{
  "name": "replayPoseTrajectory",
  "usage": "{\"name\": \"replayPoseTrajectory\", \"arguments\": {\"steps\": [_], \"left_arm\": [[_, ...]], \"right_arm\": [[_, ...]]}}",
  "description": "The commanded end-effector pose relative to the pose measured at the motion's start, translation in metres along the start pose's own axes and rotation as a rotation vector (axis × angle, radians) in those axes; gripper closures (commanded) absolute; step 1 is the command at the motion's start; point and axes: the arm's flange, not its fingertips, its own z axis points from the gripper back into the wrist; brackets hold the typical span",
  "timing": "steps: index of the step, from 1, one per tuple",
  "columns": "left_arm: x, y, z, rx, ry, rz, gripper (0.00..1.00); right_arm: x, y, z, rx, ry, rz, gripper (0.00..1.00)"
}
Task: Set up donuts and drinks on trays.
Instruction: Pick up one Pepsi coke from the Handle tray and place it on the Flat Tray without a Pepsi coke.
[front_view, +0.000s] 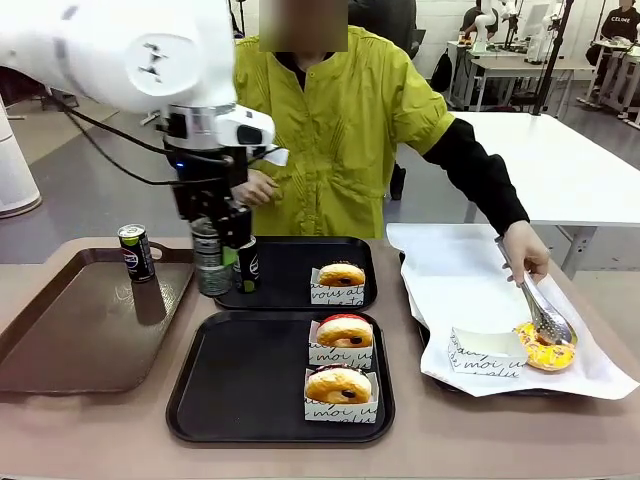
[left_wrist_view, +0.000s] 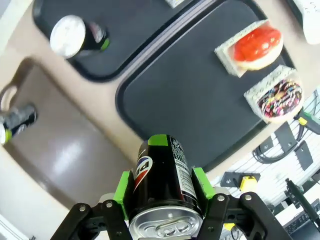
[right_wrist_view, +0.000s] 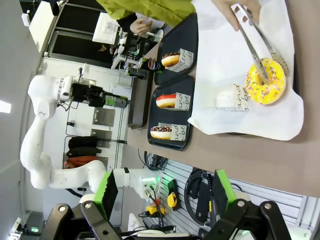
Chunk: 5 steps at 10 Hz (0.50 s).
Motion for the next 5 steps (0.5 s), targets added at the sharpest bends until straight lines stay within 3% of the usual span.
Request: {"name": "replayPoseTrajectory", "arguments": {"steps": [1, 3, 4, 5], "left_arm": [[0.035, 0.007, -0.014, -0.012, -0.017, -0.064, 0.41], [0.045, 0.011, -0.036, -0.058, 0.004, -0.094, 0.41], [0.031, 0.009, -0.035, -0.087, 0.067, -0.09, 0.41], [-0.021, 0.01, -0.016, -0.146, 0.164, -0.078, 0.41]], "right_arm": [[0.001, 0.0, 0.0, 0.012, -0.001, 0.012, 0.0], [0.001, 0.0, 0.0, 0.012, -0.001, 0.012, 0.0], [0.001, 0.0, 0.0, 0.012, -0.001, 0.012, 0.0], [0.001, 0.0, 0.0, 0.012, -0.001, 0.012, 0.0]]}}
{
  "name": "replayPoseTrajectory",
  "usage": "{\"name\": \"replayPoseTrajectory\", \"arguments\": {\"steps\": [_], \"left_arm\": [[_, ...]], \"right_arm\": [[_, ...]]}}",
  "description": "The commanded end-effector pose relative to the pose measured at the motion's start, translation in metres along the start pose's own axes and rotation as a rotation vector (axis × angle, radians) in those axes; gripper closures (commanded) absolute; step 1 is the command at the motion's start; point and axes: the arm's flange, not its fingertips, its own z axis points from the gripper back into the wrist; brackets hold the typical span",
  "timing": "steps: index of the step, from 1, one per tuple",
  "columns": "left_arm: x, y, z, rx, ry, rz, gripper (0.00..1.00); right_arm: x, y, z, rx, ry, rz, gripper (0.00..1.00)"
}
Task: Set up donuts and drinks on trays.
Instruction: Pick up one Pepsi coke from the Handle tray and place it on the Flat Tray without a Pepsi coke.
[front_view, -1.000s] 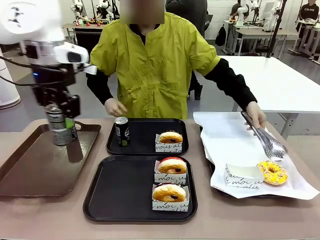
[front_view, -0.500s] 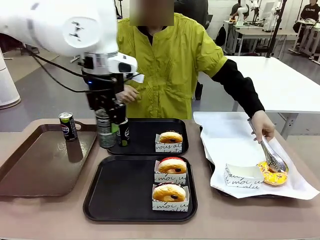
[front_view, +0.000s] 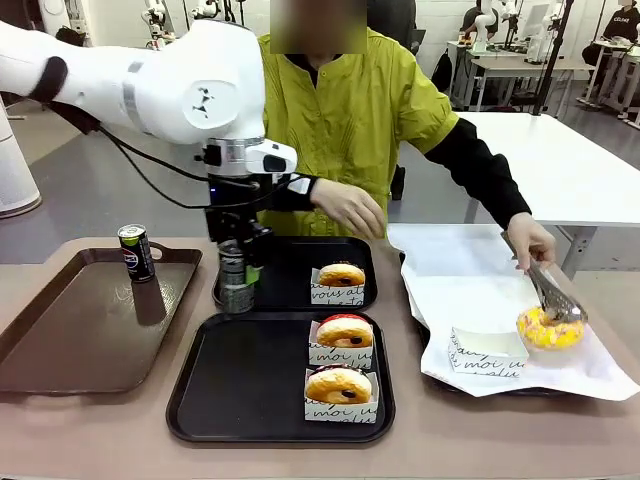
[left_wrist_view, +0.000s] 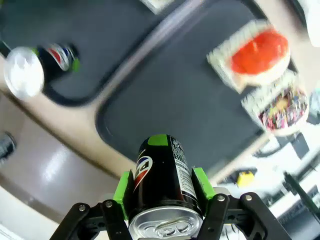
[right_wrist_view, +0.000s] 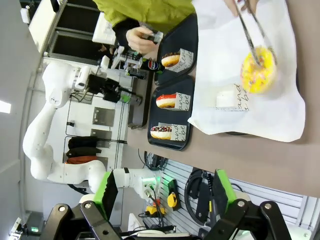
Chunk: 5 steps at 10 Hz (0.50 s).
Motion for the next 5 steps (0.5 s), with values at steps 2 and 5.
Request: {"name": "replayPoseTrajectory", "arguments": {"steps": [2, 5], "left_arm": [[-0.163, -0.011, 0.04, -0.14, 0.006, -0.114, 0.41], [-0.169, -0.004, 0.033, -0.175, 0.009, -0.108, 0.41]], "right_arm": [[0.001, 0.0, 0.0, 0.012, -0.001, 0.012, 0.0], [0.001, 0.0, 0.0, 0.012, -0.001, 0.012, 0.0]]}}
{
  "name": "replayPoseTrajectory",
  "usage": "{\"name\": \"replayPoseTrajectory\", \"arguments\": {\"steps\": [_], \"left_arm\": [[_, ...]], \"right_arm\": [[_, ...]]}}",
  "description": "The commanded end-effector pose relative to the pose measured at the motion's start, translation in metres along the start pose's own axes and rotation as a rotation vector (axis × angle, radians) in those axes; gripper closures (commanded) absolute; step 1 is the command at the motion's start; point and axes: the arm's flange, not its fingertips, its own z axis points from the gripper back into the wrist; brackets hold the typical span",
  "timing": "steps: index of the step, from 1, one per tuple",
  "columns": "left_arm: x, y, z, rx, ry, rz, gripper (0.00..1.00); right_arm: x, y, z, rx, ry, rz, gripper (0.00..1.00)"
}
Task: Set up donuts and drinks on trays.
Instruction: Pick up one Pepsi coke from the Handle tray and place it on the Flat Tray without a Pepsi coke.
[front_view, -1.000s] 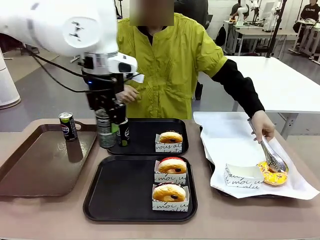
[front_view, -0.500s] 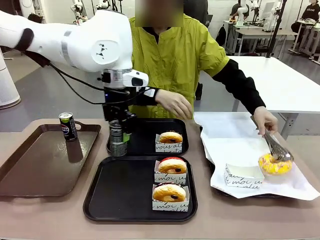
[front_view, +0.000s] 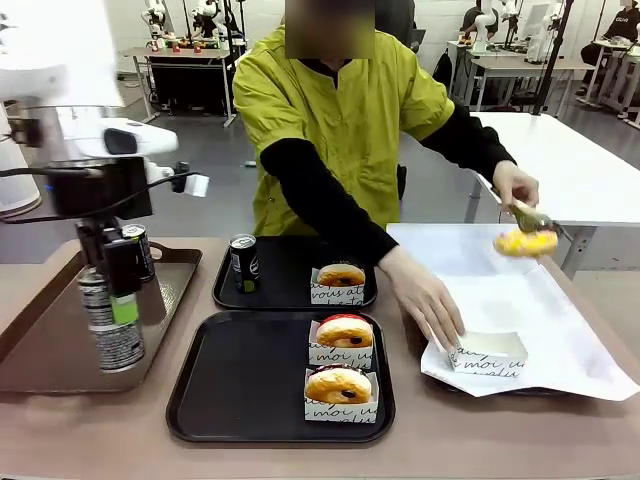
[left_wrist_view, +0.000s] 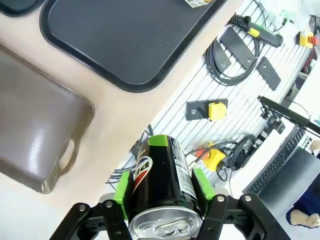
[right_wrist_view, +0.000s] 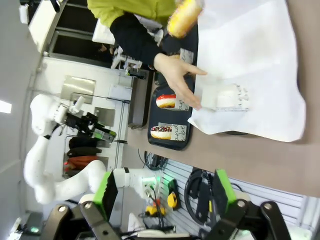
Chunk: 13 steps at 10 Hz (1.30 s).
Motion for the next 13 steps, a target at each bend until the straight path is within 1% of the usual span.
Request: {"name": "replayPoseTrajectory", "arguments": {"steps": [1, 7, 8, 9, 11, 13], "left_arm": [[0.012, -0.003, 0.0, 0.007, 0.009, -0.007, 0.41], [0.012, -0.003, 0.0, 0.007, 0.009, -0.007, 0.41], [0.009, -0.001, -0.006, -0.003, 0.015, -0.011, 0.41], [0.023, -0.006, -0.017, 0.057, -0.046, -0.049, 0.41], [0.052, -0.014, -0.029, 0.126, -0.102, -0.059, 0.41], [0.077, -0.018, -0.041, 0.153, -0.127, -0.037, 0.41]], "right_arm": [[0.001, 0.0, 0.0, 0.012, -0.001, 0.012, 0.0], [0.001, 0.0, 0.0, 0.012, -0.001, 0.012, 0.0], [0.001, 0.0, 0.0, 0.012, -0.001, 0.012, 0.0], [0.001, 0.0, 0.0, 0.012, -0.001, 0.012, 0.0], [0.001, 0.0, 0.0, 0.012, -0.001, 0.012, 0.0], [0.001, 0.0, 0.0, 0.012, -0.001, 0.012, 0.0]]}}
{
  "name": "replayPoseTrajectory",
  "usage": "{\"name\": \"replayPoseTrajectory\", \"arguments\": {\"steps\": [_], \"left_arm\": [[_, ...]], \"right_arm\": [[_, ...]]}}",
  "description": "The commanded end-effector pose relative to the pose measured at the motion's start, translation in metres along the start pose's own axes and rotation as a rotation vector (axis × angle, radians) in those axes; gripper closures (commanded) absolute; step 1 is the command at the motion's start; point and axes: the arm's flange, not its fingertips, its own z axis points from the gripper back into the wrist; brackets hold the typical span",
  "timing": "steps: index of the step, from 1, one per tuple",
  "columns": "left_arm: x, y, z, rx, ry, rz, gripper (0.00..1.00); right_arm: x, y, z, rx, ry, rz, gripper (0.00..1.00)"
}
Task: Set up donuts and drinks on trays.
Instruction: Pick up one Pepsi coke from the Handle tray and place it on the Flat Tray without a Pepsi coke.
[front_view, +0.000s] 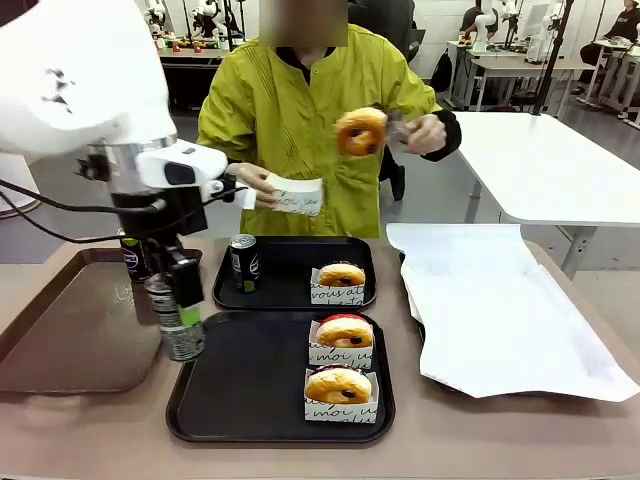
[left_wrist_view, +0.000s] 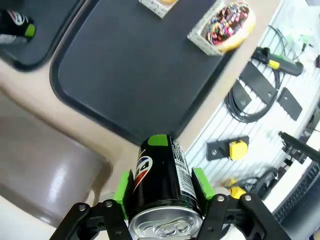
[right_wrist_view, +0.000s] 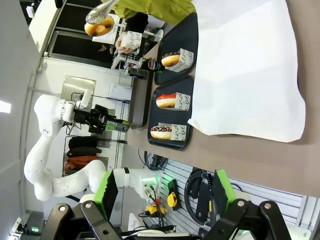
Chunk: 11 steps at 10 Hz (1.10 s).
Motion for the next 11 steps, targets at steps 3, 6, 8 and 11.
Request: {"name": "replayPoseTrajectory", "arguments": {"steps": [3, 6, 8, 11], "left_arm": [[0.038, 0.007, -0.04, 0.053, -0.013, 0.055, 0.41], [0.055, 0.022, -0.067, 0.063, 0.008, 0.088, 0.41], [0.063, 0.035, -0.075, 0.069, 0.014, 0.117, 0.41], [0.068, 0.05, -0.09, 0.093, 0.03, 0.16, 0.41]], "right_arm": [[0.001, 0.0, 0.0, 0.012, -0.001, 0.012, 0.0], [0.001, 0.0, 0.0, 0.012, -0.001, 0.012, 0.0], [0.001, 0.0, 0.0, 0.012, -0.001, 0.012, 0.0], [0.001, 0.0, 0.0, 0.012, -0.001, 0.012, 0.0]]}}
